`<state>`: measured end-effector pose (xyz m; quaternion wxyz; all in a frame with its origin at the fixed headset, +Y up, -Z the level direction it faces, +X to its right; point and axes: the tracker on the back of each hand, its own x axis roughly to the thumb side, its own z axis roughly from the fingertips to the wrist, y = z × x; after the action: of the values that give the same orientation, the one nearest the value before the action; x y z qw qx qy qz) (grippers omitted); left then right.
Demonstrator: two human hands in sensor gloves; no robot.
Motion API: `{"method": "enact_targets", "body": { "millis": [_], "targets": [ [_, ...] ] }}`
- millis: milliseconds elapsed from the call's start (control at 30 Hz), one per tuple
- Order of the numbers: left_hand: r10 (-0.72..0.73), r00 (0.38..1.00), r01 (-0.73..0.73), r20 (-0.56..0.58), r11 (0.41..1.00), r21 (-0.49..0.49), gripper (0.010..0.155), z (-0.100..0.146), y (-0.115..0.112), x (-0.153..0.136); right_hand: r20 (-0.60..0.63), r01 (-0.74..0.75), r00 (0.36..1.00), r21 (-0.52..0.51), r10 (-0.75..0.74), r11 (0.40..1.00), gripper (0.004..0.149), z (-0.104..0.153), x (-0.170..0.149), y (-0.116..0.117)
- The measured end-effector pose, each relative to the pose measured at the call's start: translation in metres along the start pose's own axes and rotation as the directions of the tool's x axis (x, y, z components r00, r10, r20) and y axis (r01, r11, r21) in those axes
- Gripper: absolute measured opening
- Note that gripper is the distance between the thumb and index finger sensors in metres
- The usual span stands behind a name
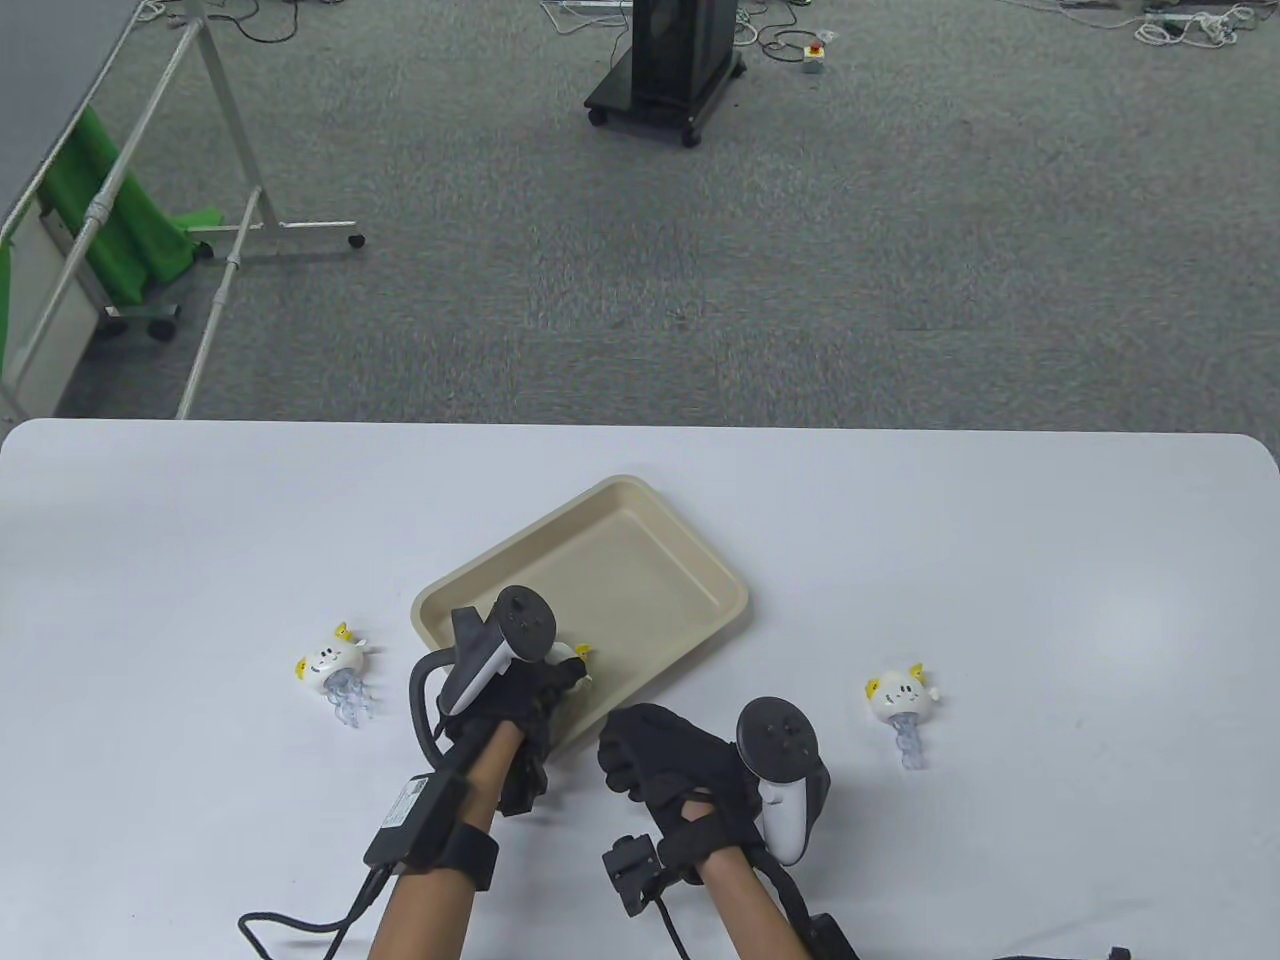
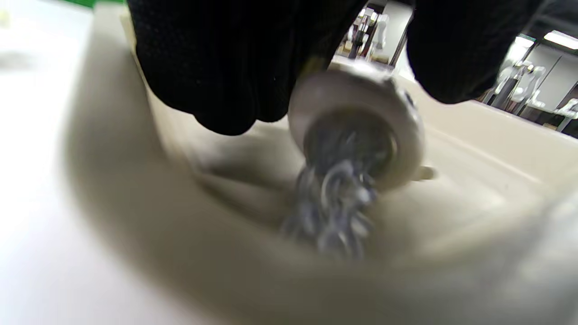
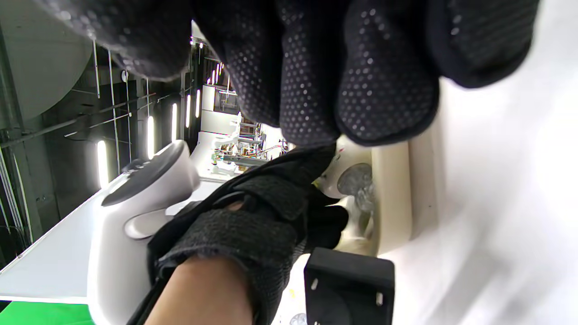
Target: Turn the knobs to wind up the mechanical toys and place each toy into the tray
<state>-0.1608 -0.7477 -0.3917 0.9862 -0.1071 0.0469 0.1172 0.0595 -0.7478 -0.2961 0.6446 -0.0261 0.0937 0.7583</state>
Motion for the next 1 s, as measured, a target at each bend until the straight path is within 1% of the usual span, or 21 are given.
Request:
{"method": "enact_targets", "body": {
  "millis": [100, 167, 233, 267, 333, 467, 567, 700, 833, 1000],
  "targets": [
    [-0.029, 0.999, 0.027, 0.019, 0.994, 0.101, 0.086, 0.006, 0.017, -0.009, 0.004, -0.005, 1.0, -0.01, 0.005, 1.0, 0.053, 0.0, 0.0, -0.001],
    [-0.01, 1.0, 0.008, 0.016, 0.986, 0.165, 0.085, 0.01, 0.029, -0.021, 0.004, -0.009, 1.0, -0.007, 0.009, 1.0, 0.053, 0.0, 0.0, -0.001],
    [0.02, 1.0, -0.02, 0.003, 0.971, 0.24, 0.083, 0.013, 0.042, -0.039, 0.004, -0.008, 1.0, -0.008, 0.008, 1.0, 0.053, 0.0, 0.0, 0.0],
    [0.028, 1.0, -0.026, -0.005, 0.965, 0.26, 0.083, 0.014, 0.046, -0.046, 0.004, -0.009, 1.0, -0.007, 0.009, 1.0, 0.053, 0.0, 0.0, 0.0],
    [0.047, 0.998, -0.034, -0.036, 0.956, 0.292, 0.084, 0.015, 0.056, -0.07, 0.006, -0.013, 1.0, -0.004, 0.014, 1.0, 0.053, 0.0, 0.0, 0.001],
    [0.029, 0.995, 0.005, -0.095, 0.942, 0.335, 0.09, 0.016, 0.063, -0.107, 0.006, -0.018, 1.0, -0.002, 0.018, 1.0, 0.053, 0.0, 0.0, 0.001],
    [0.05, 0.987, 0.004, -0.153, 0.943, 0.334, 0.092, 0.014, 0.062, -0.135, 0.002, -0.018, 1.0, 0.001, 0.018, 1.0, 0.053, 0.0, -0.001, 0.002],
    [0.136, 0.966, -0.06, -0.218, 0.945, 0.323, 0.091, 0.011, 0.055, -0.168, 0.001, -0.021, 1.0, 0.006, 0.021, 1.0, 0.053, 0.0, -0.001, 0.003],
    [0.24, 0.929, -0.152, -0.282, 0.942, 0.299, 0.091, 0.009, 0.042, -0.197, -0.004, -0.022, 1.0, 0.009, 0.022, 1.0, 0.053, 0.0, -0.001, 0.003],
    [0.313, 0.9, -0.233, -0.304, 0.934, 0.271, 0.09, 0.006, 0.026, -0.214, -0.008, -0.024, 1.0, 0.013, 0.024, 1.0, 0.053, 0.0, -0.002, 0.004]
  ]
}}
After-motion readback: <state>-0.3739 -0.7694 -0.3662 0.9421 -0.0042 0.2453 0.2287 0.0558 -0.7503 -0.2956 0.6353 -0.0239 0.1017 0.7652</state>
